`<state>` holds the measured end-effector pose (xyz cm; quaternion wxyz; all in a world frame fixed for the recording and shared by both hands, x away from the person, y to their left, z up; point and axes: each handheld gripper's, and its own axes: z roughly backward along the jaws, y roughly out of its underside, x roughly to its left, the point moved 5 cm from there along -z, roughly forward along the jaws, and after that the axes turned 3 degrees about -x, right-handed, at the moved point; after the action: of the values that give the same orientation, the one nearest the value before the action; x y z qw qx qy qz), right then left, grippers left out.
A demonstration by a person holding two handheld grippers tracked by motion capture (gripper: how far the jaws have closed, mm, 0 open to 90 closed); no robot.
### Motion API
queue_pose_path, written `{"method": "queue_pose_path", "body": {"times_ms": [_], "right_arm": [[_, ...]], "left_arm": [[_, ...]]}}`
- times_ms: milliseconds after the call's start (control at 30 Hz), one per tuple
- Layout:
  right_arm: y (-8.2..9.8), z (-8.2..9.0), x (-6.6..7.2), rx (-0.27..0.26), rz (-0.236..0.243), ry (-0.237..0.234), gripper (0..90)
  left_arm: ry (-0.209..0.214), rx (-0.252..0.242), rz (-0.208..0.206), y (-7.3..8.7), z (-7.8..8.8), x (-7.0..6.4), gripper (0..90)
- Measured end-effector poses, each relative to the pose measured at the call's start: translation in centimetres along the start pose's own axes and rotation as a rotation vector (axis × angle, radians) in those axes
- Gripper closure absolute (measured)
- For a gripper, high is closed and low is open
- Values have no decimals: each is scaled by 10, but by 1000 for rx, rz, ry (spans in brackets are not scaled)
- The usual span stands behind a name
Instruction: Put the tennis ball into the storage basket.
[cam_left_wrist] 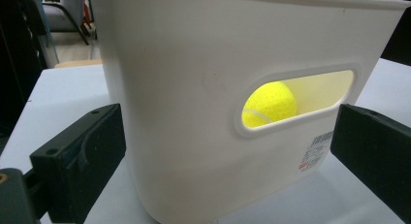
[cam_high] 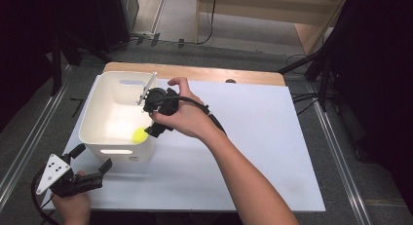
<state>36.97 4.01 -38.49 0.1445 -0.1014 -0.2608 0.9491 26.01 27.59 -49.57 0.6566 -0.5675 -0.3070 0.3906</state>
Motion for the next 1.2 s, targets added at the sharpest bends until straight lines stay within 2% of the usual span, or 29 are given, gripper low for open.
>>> {"method": "queue_pose_path", "body": {"times_ms": [33,200,500,700,733,800,1000,1067,1100,1200], "right_arm": [[1,0,1,1,-13,-2,93],[10,0,-1,-3,-16,-3,93],[25,1,0,-4,-51,-3,93],[36,4,0,-23,-82,-2,93],[39,5,-1,-23,-75,1,93],[42,6,0,-35,-95,0,93],[56,8,0,-52,-119,17,92],[60,9,0,-58,-127,22,63],[62,10,0,-62,-130,28,19],[70,11,-1,-75,-138,38,14]], "left_arm": [[0,0,0,0,0,0,0],[1,0,-1,0,0,0,0],[0,0,1,0,0,0,0],[-1,2,-1,0,0,0,0],[-1,3,-2,0,0,0,0],[0,2,-1,0,0,0,0],[-2,3,-2,0,0,0,0],[-1,4,-2,0,0,0,0],[-1,3,-1,0,0,0,0],[-2,4,-3,0,0,0,0]]}}
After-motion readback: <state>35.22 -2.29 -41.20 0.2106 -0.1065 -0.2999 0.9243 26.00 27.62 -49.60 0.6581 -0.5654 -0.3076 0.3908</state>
